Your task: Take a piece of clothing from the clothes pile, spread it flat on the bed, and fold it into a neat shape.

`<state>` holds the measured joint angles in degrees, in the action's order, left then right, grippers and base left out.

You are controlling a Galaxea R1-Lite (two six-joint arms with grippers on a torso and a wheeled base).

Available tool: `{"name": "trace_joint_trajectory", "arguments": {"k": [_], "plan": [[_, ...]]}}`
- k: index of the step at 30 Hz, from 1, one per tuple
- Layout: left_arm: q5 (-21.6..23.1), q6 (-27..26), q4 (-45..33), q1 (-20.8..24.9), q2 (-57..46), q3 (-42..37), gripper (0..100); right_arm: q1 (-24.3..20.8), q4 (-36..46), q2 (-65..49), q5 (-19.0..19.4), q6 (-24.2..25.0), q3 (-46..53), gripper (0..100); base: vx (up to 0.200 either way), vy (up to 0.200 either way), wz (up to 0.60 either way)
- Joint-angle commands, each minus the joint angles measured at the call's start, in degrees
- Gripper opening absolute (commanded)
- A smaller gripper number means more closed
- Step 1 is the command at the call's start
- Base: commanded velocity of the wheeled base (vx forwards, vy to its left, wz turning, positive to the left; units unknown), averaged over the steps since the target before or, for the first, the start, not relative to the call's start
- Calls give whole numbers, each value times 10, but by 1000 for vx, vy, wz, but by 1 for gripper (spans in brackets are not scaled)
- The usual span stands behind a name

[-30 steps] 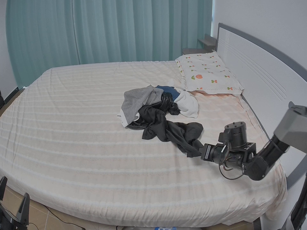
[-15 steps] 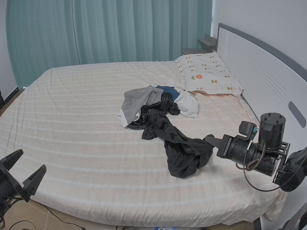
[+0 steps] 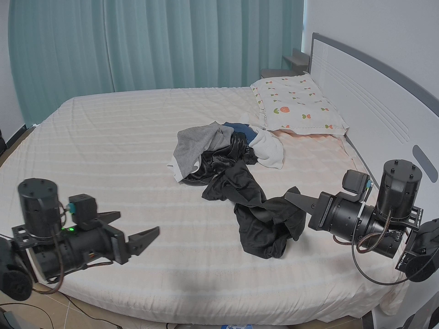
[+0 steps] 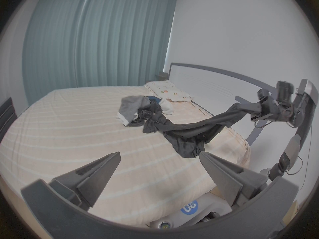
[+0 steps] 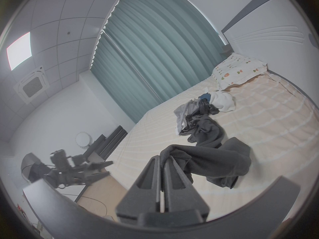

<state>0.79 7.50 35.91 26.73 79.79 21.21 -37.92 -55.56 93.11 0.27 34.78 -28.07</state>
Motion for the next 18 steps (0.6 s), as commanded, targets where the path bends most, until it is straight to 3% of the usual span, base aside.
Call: {"name": "trace_joint_trajectory", "arguments": {"k": [1, 18], "plan": [[-35, 53, 123, 117, 337, 137, 100, -62, -20, -21, 1, 2, 7, 0, 0, 0, 0], [-63, 56, 130, 123, 469, 310, 100, -70, -20, -51, 0, -3, 11, 0, 0, 0, 0]]}}
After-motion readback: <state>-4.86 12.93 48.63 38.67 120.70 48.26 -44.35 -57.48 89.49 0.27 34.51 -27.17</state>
